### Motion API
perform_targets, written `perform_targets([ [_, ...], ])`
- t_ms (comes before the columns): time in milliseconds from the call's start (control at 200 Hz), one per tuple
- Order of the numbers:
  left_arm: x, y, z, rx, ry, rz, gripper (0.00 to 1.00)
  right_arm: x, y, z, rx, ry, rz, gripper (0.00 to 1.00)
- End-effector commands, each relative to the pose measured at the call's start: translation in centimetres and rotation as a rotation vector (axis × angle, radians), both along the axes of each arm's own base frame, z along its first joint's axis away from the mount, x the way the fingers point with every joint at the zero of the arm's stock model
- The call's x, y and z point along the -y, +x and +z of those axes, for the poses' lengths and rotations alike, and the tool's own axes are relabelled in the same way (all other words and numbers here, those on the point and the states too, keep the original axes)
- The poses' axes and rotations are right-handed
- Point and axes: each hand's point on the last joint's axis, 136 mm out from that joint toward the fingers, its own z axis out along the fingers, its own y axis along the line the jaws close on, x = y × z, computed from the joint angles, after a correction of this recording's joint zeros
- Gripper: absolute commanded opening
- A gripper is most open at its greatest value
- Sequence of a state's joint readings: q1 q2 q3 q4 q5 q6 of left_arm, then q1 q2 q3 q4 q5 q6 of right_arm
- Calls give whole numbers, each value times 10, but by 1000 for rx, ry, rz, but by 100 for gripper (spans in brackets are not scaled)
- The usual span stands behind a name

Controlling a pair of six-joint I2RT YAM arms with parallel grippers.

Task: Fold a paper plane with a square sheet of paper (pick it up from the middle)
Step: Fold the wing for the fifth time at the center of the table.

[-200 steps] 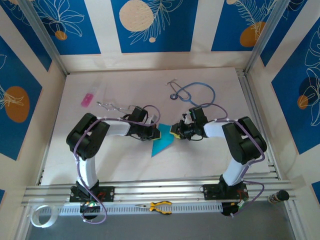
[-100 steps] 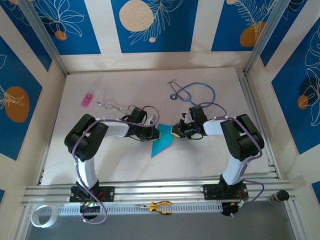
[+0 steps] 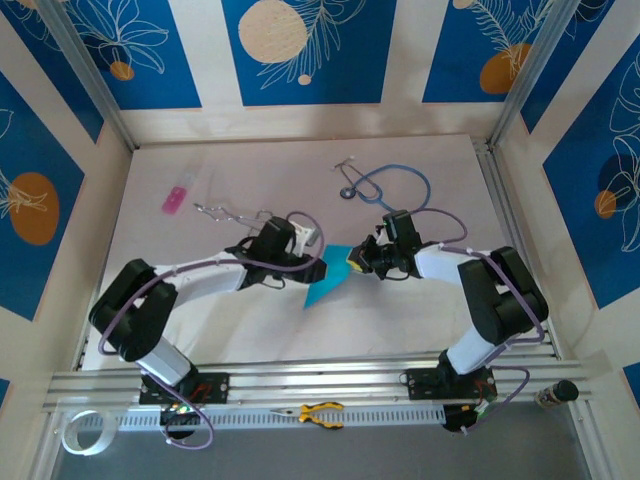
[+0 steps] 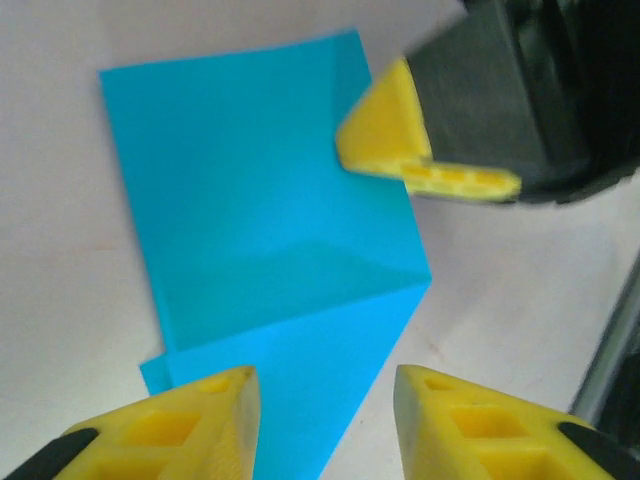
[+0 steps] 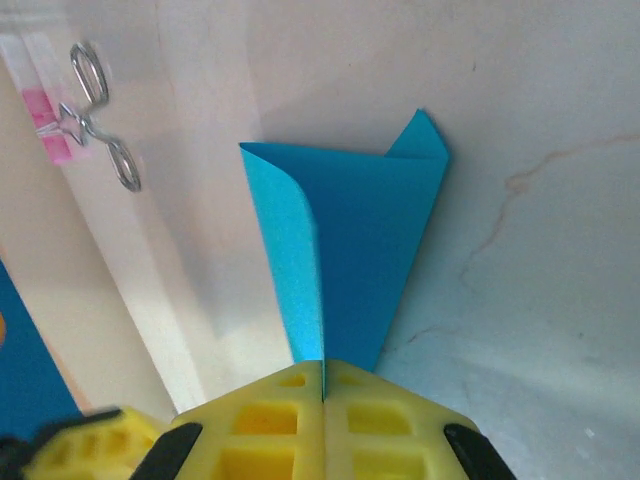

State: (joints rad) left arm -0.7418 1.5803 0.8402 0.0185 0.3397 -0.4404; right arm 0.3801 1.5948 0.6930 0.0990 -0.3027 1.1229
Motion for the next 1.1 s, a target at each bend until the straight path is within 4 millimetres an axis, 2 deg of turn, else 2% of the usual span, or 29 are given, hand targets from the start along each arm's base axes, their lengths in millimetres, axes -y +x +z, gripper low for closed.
perform_targets([
  [0,-10,-17,-22,114,199,-85,43,4,-10,-3,-87,-6,-88,3],
  [90,-6,-25,-28,185,275,-132,49,2,-12,-2,-93,-1,-94,3],
  [140,-5,-28,-31,223,317,-153,57,1,-12,-1,-96,3,-92,3],
  [420,3,-31,-40,377,481,-210,58,-2,-13,1,-95,10,-87,3],
  [840,2,-26,-49,480,629,-212,47,-4,-12,4,-92,25,-82,4],
  [1095,1,-23,-50,512,670,-204,35,-4,-12,4,-92,25,-82,4],
])
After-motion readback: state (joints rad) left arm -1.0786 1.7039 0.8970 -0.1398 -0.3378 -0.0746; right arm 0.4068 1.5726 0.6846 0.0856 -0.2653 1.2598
